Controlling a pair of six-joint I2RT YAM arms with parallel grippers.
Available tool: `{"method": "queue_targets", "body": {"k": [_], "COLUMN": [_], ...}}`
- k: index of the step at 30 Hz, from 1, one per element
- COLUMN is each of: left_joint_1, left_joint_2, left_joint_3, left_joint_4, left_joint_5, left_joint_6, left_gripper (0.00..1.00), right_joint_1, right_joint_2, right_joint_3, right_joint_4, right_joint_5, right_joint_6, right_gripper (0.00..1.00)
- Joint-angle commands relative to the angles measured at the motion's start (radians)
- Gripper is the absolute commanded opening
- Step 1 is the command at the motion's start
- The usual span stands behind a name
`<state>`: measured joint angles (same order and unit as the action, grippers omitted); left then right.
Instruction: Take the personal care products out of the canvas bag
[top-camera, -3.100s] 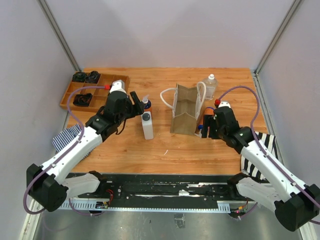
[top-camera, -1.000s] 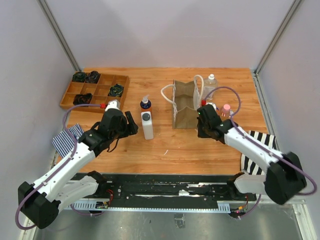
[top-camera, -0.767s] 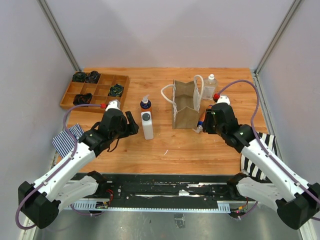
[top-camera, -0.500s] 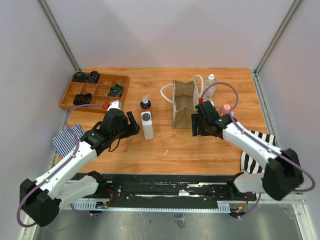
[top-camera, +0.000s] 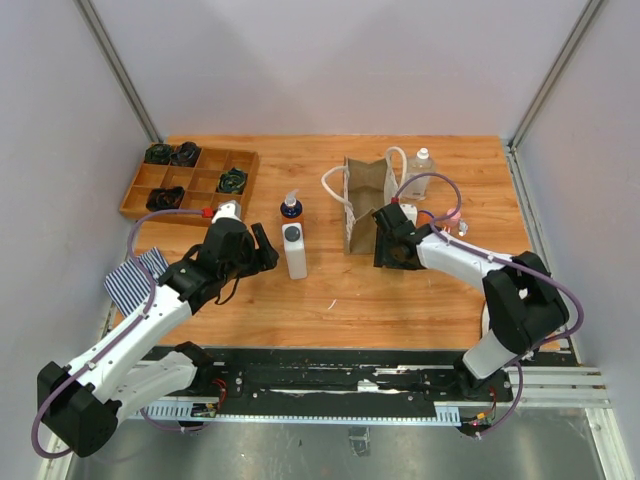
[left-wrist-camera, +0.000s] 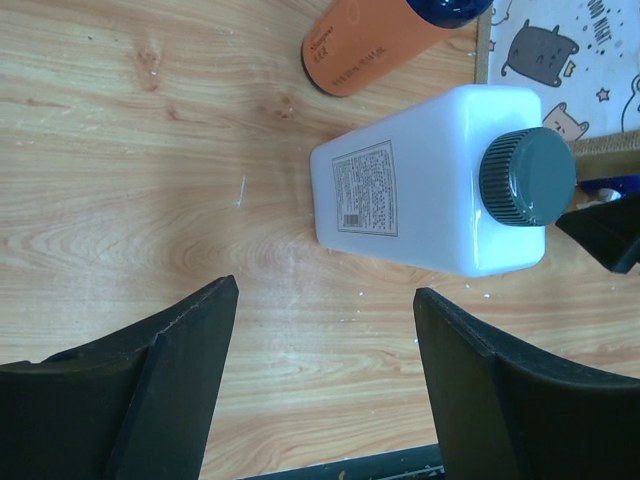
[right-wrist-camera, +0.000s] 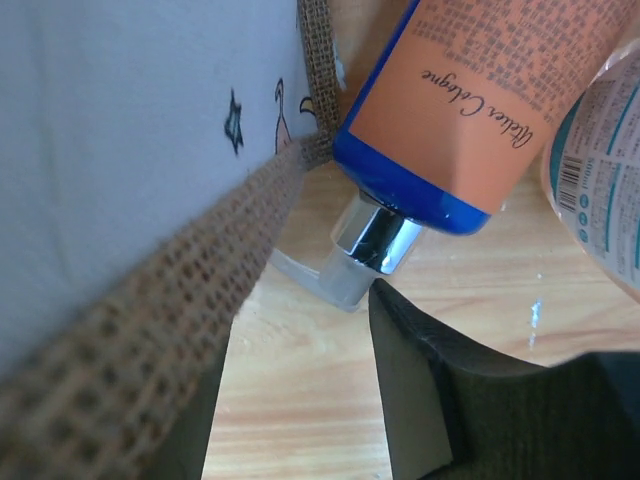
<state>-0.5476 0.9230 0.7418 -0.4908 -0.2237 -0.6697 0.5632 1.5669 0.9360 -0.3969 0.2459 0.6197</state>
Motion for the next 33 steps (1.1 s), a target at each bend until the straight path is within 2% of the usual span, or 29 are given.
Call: {"method": "queue_targets", "body": {"k": [1,7,8,11,13,17,20,23,24,27,29,33], "left_joint_1": [-0.006,-0.006,-0.006,-0.006,-0.006,-0.006,-0.006,-0.006,-0.006,-0.006,-0.006,-0.006], "left_joint_2": [-0.009,-0.009,-0.008,-0.008,-0.009,-0.004,-0.004,-0.003,0.000,0.009,0.011,-0.004], "left_joint_3": [0.006,0.004,0.004,0.005,0.005,0.001,-0.003,-0.010,-0.013,-0.013,-0.009,-0.002], "left_joint_4": [-0.007,-0.013,-0.014,-0.013,-0.010,-0.006,-0.004,0.007,0.012,0.018,0.011,-0.006], "left_joint_5": [-0.012,-0.018,-0.017,-0.017,-0.016,-0.008,-0.008,0.000,0.003,0.012,0.010,-0.008], "left_joint_6": [0.017,0.024,0.024,0.024,0.024,0.024,0.022,0.019,0.017,0.015,0.014,0.020], "left_gripper": [0.76,0.76,0.76,0.76,0.76,0.76,0.76,0.77,0.77,0.76,0.76,0.77], "right_joint_1": [0.015,0.014,0.014,0.014,0.013,0.018,0.029,0.030,0.029,0.026,0.021,0.006], "right_joint_2": [0.048,0.108,0.115,0.118,0.111,0.072,0.020,-0.026,-0.029,-0.007,0.009,0.020], "right_joint_3": [-0.008,0.018,0.019,0.015,0.008,0.002,-0.012,-0.027,-0.024,-0.008,0.002,-0.009], "right_joint_4": [0.095,0.079,0.077,0.076,0.076,0.061,0.042,0.037,0.031,0.035,0.039,0.075], "right_joint_5": [0.072,0.123,0.127,0.139,0.147,0.143,0.153,0.158,0.160,0.160,0.141,0.127], "right_joint_6": [0.104,0.119,0.120,0.117,0.113,0.095,0.071,0.059,0.057,0.059,0.081,0.149], "right_gripper": [0.57,0.57,0.53,0.26,0.13,0.03,0.02,0.03,0.08,0.37,0.50,0.53]}}
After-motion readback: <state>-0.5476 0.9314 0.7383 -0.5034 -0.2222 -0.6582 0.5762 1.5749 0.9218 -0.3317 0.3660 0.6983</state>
